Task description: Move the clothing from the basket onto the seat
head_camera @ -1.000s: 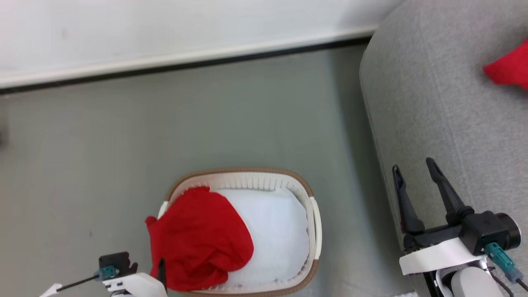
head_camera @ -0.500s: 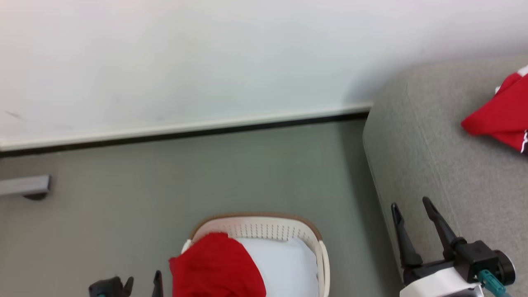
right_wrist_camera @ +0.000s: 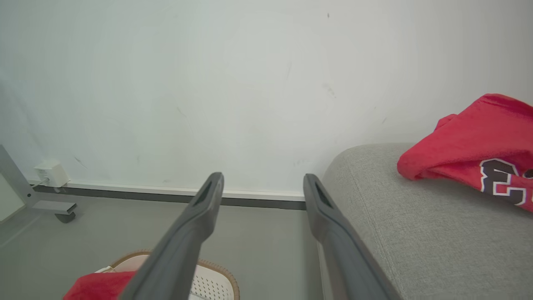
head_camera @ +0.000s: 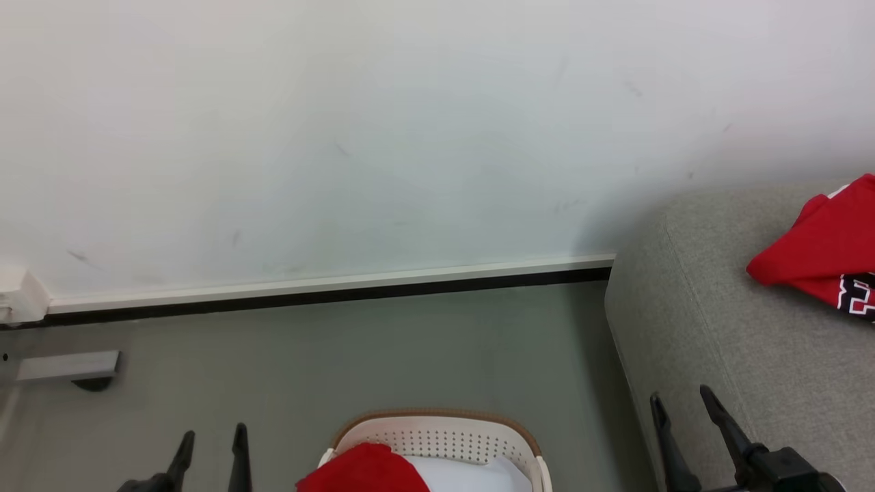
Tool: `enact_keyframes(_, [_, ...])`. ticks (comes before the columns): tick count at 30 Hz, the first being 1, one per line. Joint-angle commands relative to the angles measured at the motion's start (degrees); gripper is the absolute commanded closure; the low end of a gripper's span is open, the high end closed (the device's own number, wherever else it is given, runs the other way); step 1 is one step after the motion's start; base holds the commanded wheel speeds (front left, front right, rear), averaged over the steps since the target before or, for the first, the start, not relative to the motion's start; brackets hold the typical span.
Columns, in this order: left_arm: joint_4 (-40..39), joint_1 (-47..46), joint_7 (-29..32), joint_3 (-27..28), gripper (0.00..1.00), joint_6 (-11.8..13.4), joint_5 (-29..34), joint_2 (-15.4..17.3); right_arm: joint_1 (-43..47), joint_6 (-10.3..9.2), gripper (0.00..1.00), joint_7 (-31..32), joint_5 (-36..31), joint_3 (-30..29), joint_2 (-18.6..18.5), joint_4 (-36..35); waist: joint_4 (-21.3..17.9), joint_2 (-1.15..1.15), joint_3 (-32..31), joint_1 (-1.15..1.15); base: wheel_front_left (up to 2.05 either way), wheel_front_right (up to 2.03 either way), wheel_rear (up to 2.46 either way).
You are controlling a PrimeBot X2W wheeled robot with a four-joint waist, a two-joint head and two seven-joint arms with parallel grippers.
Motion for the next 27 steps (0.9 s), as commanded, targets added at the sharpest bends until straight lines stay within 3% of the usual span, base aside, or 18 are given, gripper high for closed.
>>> enact_keyframes(1, [-2.76, 1.92, -0.01, 0.59, 0.0, -0.41, 1.55, -0.09, 1.03, -0.15, 0.0, 0.06, -0.1, -0.05, -0.16, 0.51, 0.18, 0.0, -0.78, 0.02, 0.0, 0.0, 0.0])
enact_keyframes(13, [-15.68, 6.72, -0.01, 1.28, 0.0, -2.49, 5.81, -0.72, 2.33, -0.15, 0.0, 0.06, 0.77, -0.1, -0.14, 3.07, 0.57, 0.0, -3.55, 0.02, 0.0, 0.0, 0.0])
enact_keyframes(27, [-16.95, 8.56, -0.01, 1.51, 0.0, -3.08, 6.96, -0.96, 2.39, -0.15, 0.0, 0.06, 1.58, 0.51, -0.15, 3.48, 0.26, 0.0, -3.81, 0.02, 0.0, 0.0, 0.0])
